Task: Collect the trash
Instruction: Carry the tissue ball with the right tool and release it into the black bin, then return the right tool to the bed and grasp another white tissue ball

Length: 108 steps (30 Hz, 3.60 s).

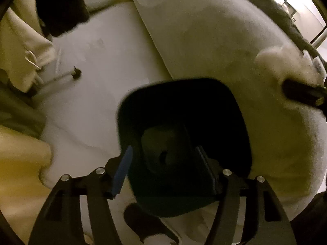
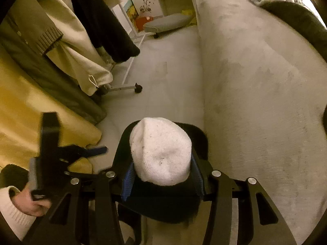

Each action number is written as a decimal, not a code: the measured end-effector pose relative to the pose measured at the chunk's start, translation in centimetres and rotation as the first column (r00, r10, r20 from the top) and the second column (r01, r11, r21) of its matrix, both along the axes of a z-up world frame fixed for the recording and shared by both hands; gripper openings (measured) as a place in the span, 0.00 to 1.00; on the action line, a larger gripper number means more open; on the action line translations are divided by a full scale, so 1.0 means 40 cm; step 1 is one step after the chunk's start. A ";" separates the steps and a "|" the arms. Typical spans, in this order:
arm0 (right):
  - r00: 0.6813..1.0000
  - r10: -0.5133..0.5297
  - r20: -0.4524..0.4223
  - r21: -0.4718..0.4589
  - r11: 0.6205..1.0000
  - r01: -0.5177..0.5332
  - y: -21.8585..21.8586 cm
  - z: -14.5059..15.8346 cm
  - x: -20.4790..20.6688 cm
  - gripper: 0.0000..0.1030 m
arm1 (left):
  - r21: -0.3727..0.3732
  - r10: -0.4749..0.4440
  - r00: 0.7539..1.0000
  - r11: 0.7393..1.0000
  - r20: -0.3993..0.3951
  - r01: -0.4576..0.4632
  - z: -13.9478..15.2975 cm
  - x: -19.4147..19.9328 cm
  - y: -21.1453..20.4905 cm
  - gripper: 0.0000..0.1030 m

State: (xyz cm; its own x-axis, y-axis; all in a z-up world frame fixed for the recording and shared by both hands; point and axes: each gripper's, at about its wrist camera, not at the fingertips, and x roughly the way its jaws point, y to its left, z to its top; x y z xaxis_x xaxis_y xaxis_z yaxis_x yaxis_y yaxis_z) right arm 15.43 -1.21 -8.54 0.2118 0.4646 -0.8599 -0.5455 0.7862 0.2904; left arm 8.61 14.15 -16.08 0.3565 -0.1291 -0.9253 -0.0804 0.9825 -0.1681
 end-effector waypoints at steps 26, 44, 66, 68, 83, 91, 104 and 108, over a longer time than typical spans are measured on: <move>0.989 0.029 -0.145 -0.207 0.977 -0.058 0.191 -0.299 0.020 0.49 | 0.007 0.034 0.949 0.999 0.314 -0.038 0.270 -0.081 0.104 0.39; 0.990 0.068 -0.125 -0.259 0.961 -0.098 0.193 -0.292 -0.014 0.79 | -0.071 0.065 0.892 0.997 0.447 -0.037 0.456 -0.050 0.103 0.49; 0.970 0.035 0.240 -0.035 0.999 -0.027 -0.035 0.152 -0.017 0.84 | -0.115 0.044 0.846 0.993 0.532 0.020 0.585 0.011 -0.052 0.80; 0.964 0.015 0.264 -0.024 1.000 -0.009 -0.076 0.177 -0.016 0.85 | -0.107 0.027 0.845 0.994 0.534 0.036 0.587 0.020 -0.086 0.84; 0.921 -0.189 0.341 0.023 0.981 0.192 -0.407 0.237 0.023 0.89 | -0.074 -0.081 0.871 0.988 0.485 0.133 0.539 0.092 -0.312 0.89; 0.896 -0.284 0.341 0.028 0.956 0.292 -0.562 0.224 0.042 0.89 | -0.066 -0.130 0.881 0.982 0.454 0.179 0.499 0.123 -0.422 0.89; 0.880 -0.357 0.313 -0.014 0.925 0.380 -0.727 0.131 0.058 0.89 | -0.052 -0.203 0.900 0.969 0.387 0.241 0.421 0.157 -0.560 0.90; 0.882 -0.366 0.295 -0.024 0.920 0.390 -0.753 0.104 0.064 0.89 | -0.062 -0.224 0.902 0.962 0.369 0.265 0.405 0.166 -0.611 0.91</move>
